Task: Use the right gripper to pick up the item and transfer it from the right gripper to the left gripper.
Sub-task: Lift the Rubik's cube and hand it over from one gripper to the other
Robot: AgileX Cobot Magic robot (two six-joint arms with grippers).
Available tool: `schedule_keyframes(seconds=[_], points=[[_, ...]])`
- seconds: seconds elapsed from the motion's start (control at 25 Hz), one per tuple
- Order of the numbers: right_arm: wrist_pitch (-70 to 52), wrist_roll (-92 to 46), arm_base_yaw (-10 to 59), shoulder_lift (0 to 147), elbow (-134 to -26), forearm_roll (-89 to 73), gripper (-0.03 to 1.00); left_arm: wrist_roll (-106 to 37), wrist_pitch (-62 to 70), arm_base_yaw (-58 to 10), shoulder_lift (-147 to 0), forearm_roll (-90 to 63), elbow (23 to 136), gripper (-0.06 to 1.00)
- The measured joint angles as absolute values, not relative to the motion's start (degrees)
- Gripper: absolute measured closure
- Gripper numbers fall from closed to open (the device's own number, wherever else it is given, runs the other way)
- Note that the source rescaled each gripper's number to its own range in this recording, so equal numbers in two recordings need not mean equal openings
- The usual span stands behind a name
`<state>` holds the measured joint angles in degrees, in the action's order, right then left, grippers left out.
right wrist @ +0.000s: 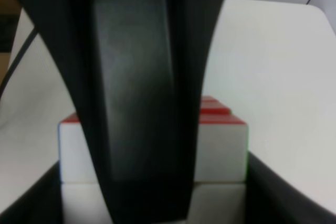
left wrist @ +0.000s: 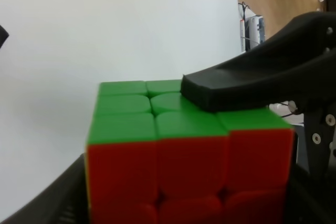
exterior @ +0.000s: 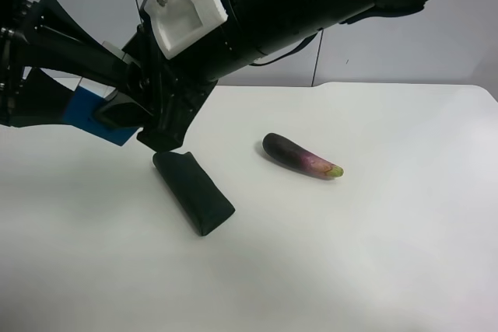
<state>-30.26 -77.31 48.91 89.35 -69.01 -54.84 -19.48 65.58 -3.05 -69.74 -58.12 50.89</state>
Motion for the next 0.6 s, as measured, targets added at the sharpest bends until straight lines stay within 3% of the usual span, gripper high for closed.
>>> schedule_keyframes(seconds=[0.52, 0.56, 0.6], points=[[-30.74, -77.43, 48.91, 89.35, -68.97, -54.84, 0.97, -19.86, 66.19, -3.05, -69.74, -58.08, 50.89, 0.93], [-30.74, -77.45, 48.91, 89.35, -68.97, -54.84, 0.96, -19.86, 66.19, -3.05, -69.74, -58.08, 50.89, 0.93], [-30.74, -77.45, 48.91, 89.35, -68.97, -54.89, 0.86, -20.0, 66.19, -3.05, -69.74, -57.76, 50.89, 0.94]])
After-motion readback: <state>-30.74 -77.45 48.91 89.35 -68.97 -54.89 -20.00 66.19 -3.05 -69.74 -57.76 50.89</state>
